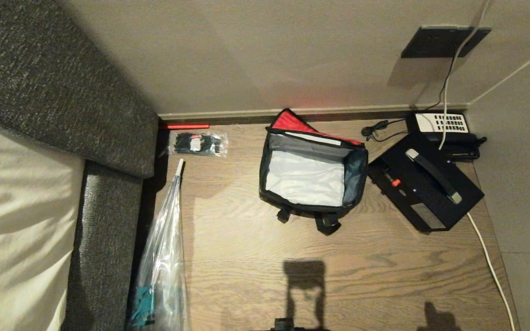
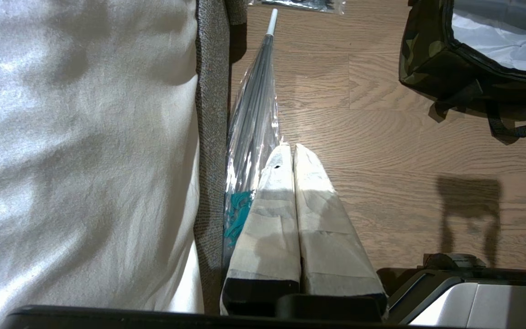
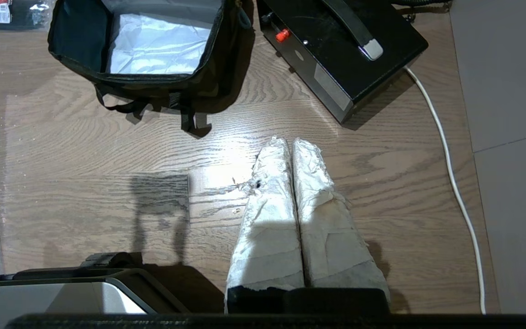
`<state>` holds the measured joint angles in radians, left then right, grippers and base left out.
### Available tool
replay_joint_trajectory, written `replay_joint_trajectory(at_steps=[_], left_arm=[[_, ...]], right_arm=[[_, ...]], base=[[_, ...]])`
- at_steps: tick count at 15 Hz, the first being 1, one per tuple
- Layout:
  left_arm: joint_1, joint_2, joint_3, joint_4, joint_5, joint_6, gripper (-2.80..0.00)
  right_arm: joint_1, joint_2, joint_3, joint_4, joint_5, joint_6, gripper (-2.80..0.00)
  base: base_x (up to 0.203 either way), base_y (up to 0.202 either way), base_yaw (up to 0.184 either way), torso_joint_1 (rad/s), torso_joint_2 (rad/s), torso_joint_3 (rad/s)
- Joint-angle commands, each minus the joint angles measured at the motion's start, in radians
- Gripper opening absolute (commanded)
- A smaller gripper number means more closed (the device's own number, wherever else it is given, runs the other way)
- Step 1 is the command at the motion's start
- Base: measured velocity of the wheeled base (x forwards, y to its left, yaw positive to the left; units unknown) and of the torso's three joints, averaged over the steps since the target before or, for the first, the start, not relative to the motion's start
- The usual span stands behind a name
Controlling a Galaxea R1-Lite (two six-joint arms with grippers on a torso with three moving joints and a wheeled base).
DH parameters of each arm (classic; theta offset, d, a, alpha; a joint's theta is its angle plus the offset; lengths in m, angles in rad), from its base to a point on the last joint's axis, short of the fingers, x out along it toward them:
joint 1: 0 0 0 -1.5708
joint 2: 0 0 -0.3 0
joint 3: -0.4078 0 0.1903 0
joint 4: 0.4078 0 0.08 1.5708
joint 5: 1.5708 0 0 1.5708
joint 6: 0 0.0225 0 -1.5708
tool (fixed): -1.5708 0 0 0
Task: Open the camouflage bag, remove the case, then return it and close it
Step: Grip the handle again
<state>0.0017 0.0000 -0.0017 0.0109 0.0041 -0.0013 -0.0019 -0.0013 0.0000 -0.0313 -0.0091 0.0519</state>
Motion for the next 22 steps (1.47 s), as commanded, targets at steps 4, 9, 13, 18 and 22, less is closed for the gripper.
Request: replay_joint_trajectory(at_steps=[4, 9, 13, 18, 22], left_arm=[[0.000, 0.000, 0.000, 0.000, 0.001, 0.000, -2.80], [0.000, 0.000, 0.000, 0.000, 0.001, 0.000, -2.80], [0.000, 0.000, 0.000, 0.000, 0.001, 0.000, -2.80], [0.001, 0.000, 0.000, 0.000, 0.001, 0.000, -2.80], [0.001, 0.000, 0.000, 0.000, 0.001, 0.000, -2.80]], right_arm=[[0.000, -0.026, 0.012, -0.001, 0.000, 0.002, -2.80], [0.000, -0.026, 0.012, -0.001, 0.000, 0.000, -2.80], [-0.001, -0.026, 0.014, -0.001, 0.000, 0.001, -2.80], [0.000, -0.026, 0.014, -0.001, 0.000, 0.002, -2.80], [-0.001, -0.026, 0.014, -0.001, 0.000, 0.000, -2.80]], base=[[0.000, 0.000, 0.000, 0.000, 0.00, 0.000], [0.000, 0.000, 0.000, 0.000, 0.00, 0.000], [0.000, 0.000, 0.000, 0.000, 0.00, 0.000], [0.000, 0.000, 0.000, 0.000, 0.00, 0.000], [0.000, 0.000, 0.000, 0.000, 0.00, 0.000]])
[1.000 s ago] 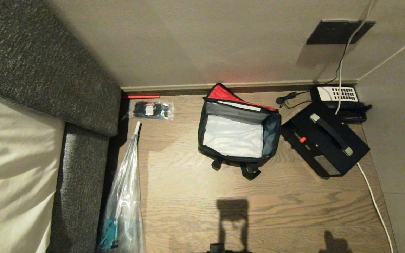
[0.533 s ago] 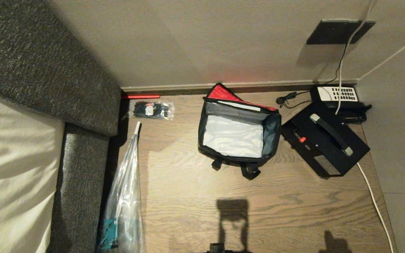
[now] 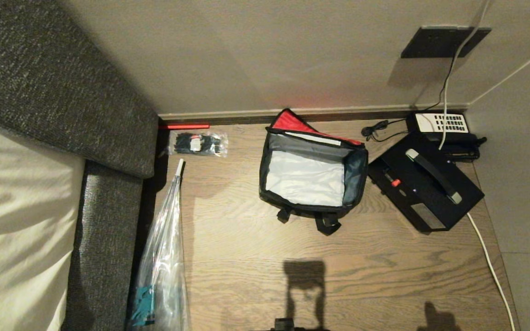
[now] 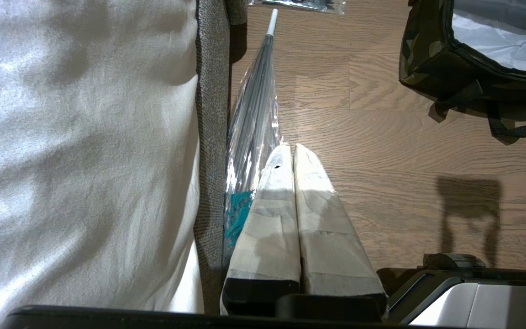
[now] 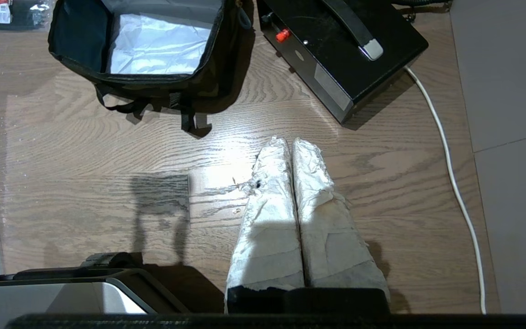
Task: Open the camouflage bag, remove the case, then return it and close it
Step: Grip the handle again
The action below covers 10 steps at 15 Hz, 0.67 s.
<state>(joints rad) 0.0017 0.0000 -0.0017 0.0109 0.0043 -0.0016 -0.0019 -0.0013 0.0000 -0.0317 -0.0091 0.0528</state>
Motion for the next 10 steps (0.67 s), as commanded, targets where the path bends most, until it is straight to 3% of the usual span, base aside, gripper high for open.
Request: replay_joint_trajectory(at_steps=[1, 10], left_arm=[[0.000, 0.000, 0.000, 0.000, 0.000, 0.000, -2.80], [0.000, 0.000, 0.000, 0.000, 0.000, 0.000, -2.80]], right_arm=[[0.000, -0.026, 0.013, -0.001, 0.000, -0.001, -2.80], [0.000, -0.026, 0.014, -0.001, 0.000, 0.000, -2.80]], base=[[0.000, 0.000, 0.000, 0.000, 0.00, 0.000], [0.000, 0.000, 0.000, 0.000, 0.00, 0.000]])
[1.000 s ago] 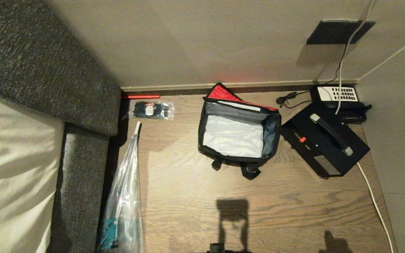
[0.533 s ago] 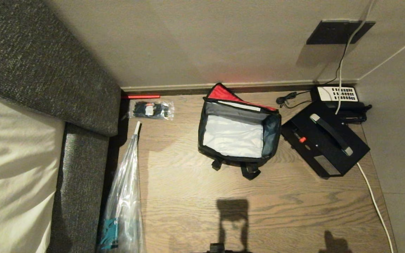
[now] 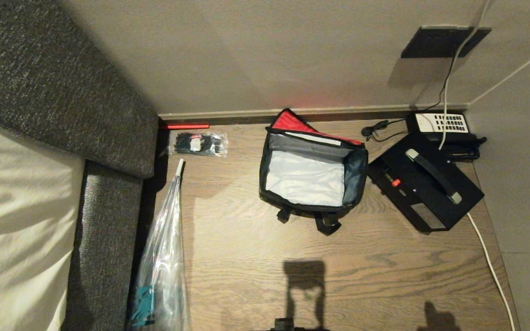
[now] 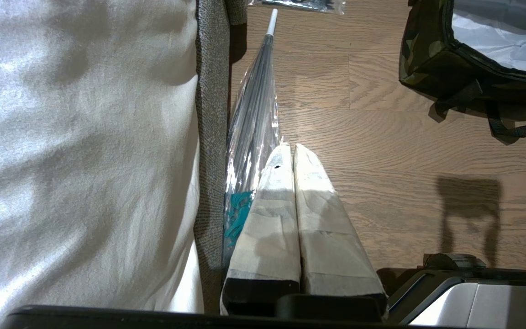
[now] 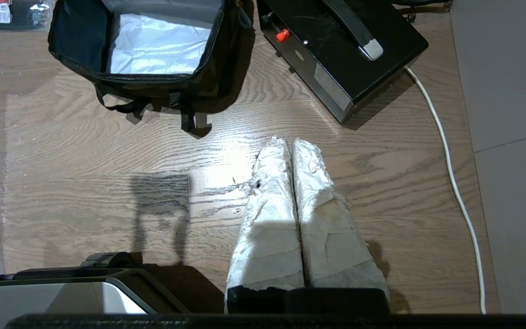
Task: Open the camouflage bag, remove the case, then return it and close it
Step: Grip the handle again
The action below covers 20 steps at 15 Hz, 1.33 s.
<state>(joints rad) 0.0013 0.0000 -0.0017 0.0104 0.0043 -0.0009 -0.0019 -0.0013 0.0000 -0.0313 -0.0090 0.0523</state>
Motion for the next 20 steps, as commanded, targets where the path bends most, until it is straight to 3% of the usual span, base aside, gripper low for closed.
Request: replay_joint_trajectory(at_steps=[1, 20], left_arm=[[0.000, 0.000, 0.000, 0.000, 0.000, -0.001, -2.80], [0.000, 0.000, 0.000, 0.000, 0.000, -0.001, -2.80]], right_arm=[[0.000, -0.026, 0.014, -0.001, 0.000, 0.001, -2.80], [-0.001, -0.026, 0.012, -0.001, 0.000, 0.000, -2.80]], base=[[0.000, 0.000, 0.000, 0.000, 0.00, 0.000], [0.000, 0.000, 0.000, 0.000, 0.00, 0.000]])
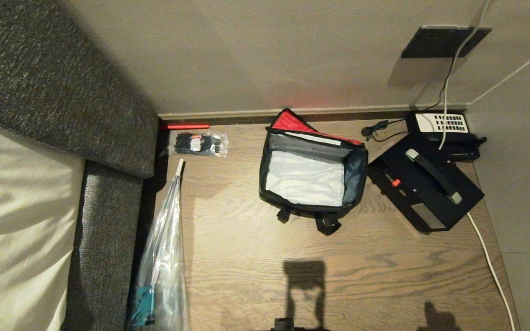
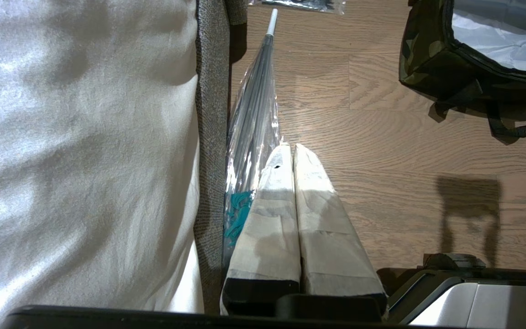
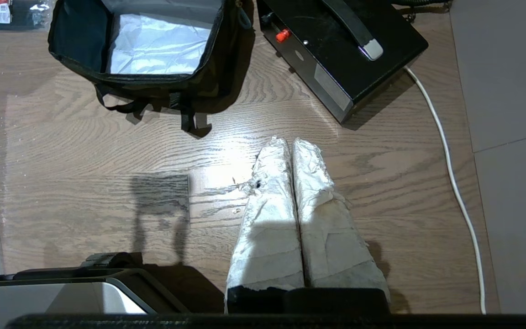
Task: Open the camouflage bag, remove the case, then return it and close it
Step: Grip the handle again
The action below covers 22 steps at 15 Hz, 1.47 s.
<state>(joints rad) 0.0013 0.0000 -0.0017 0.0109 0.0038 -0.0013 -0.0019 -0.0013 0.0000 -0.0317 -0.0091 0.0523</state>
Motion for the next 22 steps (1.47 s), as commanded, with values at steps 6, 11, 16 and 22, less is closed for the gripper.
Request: replay_joint_trajectory(at_steps=[6, 11, 16, 22], left_arm=[[0.000, 0.000, 0.000, 0.000, 0.001, 0.000, -2.80], [0.002, 0.000, 0.000, 0.000, 0.001, 0.000, -2.80], [0.000, 0.000, 0.000, 0.000, 0.001, 0.000, -2.80], [0.002, 0.000, 0.000, 0.000, 0.001, 0.000, -2.80]], right_arm=[[-0.001, -0.026, 0.012, -0.001, 0.000, 0.000, -2.80], [0.000, -0.026, 0.013, -0.001, 0.000, 0.000, -2.80], [0.000, -0.026, 0.014, -0.001, 0.000, -0.002, -2.80], [0.000, -0.026, -0.065, 0.023, -0.020, 0.018, -2.80]], base=[[0.000, 0.000, 0.000, 0.000, 0.00, 0.000], [0.000, 0.000, 0.000, 0.000, 0.00, 0.000], [0.000, 0.000, 0.000, 0.000, 0.00, 0.000], [0.000, 0.000, 0.000, 0.000, 0.00, 0.000]])
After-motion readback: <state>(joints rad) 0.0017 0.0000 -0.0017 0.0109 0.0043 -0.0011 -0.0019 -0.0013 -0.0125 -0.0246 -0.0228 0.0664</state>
